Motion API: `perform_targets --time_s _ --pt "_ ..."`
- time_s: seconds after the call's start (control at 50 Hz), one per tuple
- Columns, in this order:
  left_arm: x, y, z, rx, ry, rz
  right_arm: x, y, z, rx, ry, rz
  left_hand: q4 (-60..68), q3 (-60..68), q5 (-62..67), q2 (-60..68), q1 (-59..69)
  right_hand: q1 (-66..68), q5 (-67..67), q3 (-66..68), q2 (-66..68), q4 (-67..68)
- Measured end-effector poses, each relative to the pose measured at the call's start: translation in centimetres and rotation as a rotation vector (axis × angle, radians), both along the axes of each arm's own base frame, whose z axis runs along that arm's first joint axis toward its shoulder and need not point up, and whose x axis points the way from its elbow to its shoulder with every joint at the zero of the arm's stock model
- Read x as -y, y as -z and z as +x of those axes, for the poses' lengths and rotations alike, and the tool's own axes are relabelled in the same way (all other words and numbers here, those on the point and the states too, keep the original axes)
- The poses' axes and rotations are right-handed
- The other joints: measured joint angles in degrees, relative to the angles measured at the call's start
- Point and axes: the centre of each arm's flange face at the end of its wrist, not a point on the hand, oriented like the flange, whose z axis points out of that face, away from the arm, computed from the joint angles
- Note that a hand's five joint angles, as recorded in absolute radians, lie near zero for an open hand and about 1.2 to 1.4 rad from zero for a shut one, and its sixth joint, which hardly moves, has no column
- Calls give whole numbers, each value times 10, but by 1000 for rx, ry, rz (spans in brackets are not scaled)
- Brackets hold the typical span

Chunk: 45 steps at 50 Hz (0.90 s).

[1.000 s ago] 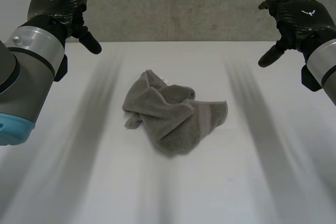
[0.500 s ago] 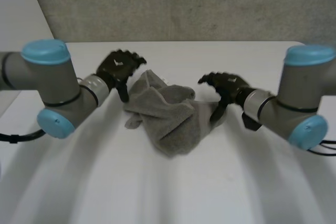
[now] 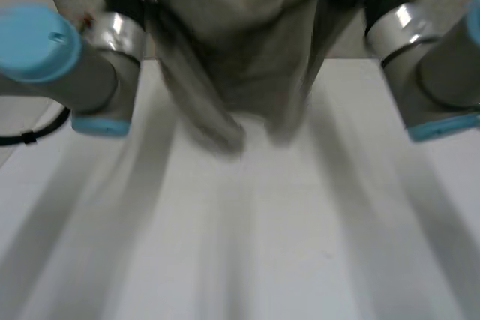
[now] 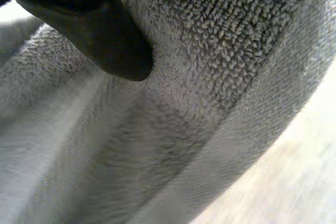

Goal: Fold the towel.

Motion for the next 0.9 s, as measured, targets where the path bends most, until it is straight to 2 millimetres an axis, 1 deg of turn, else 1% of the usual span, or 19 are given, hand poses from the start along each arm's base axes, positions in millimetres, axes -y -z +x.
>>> perform_targets --time_s 0.02,0.06,0.08,0.14,0.18,0.22,0.3,0.32,0.34,0.36,0.38,0.42,0.5,0.58,0.66,0.7,0.76,0.8,0.9 --pt "-4 -14 5 -54 -3 -41 -5 -13 -4 27 9 -57 0 0 0 0 0 0 1 0 0 0" --pt "-12 -33 13 -136 -3 -92 -13 -25 -10 56 20 -120 0 1 2 1 0 0 4 0 0 0" --pt "-15 -36 16 -155 -2 -96 -16 -27 -11 59 23 -131 0 1 2 1 0 0 4 0 0 0" --pt "-22 -22 22 -158 -3 -36 -19 -15 -13 28 19 -86 0 1 2 1 0 0 4 0 1 0" --pt "-25 -5 23 -132 -5 27 -19 -1 -12 -8 12 -31 0 1 2 1 0 0 4 0 2 0" --pt "-32 35 25 -65 -11 166 -21 30 -10 -97 -6 94 0 1 2 1 0 0 4 0 2 0" --pt "-51 93 31 41 -15 369 -28 74 -8 -251 -28 250 1 2 2 1 0 0 5 0 2 0" --pt "-59 110 33 73 -15 429 -32 91 -9 -317 -33 299 1 2 2 1 0 0 5 0 2 0" --pt "-63 117 34 88 -15 457 -34 99 -9 -350 -34 321 1 2 2 1 0 0 5 0 2 0" --pt "-70 130 35 112 -13 503 -39 113 -10 -411 -36 357 1 2 2 1 0 0 4 0 2 0" --pt "-75 136 36 126 -12 528 -41 119 -11 -434 -37 371 1 2 2 1 0 0 5 0 2 0" --pt "-93 158 38 176 1 617 -51 147 -15 -552 -41 434 -27 -25 -3 -24 -3 0 5 0 2 0" --pt "-120 179 38 241 25 727 -61 178 -22 -674 -41 499 -93 -91 -78 -91 -72 0 5 0 2 0" --pt "-140 181 39 280 48 801 -64 196 -33 -731 -20 547 -182 -179 -168 -179 -160 0 5 2 2 0" --pt "-154 171 40 295 66 839 -62 197 -43 -735 20 561 -278 -275 -264 -275 -254 0 5 2 2 0" --pt "-161 161 40 299 78 849 -59 191 -51 -726 57 560 -353 -352 -341 -351 -330 0 5 2 2 0" --pt "-167 149 41 297 86 844 -56 185 -61 -715 100 558 -417 -418 -405 -418 -398 0 5 2 2 0" --pt "-169 136 42 289 94 825 -54 180 -72 -712 136 554 -478 -476 -463 -476 -455 0 5 2 2 0" --pt "-165 111 40 264 126 762 -56 182 -89 -757 190 554 -526 -525 -515 -524 -505 0 5 2 2 0"
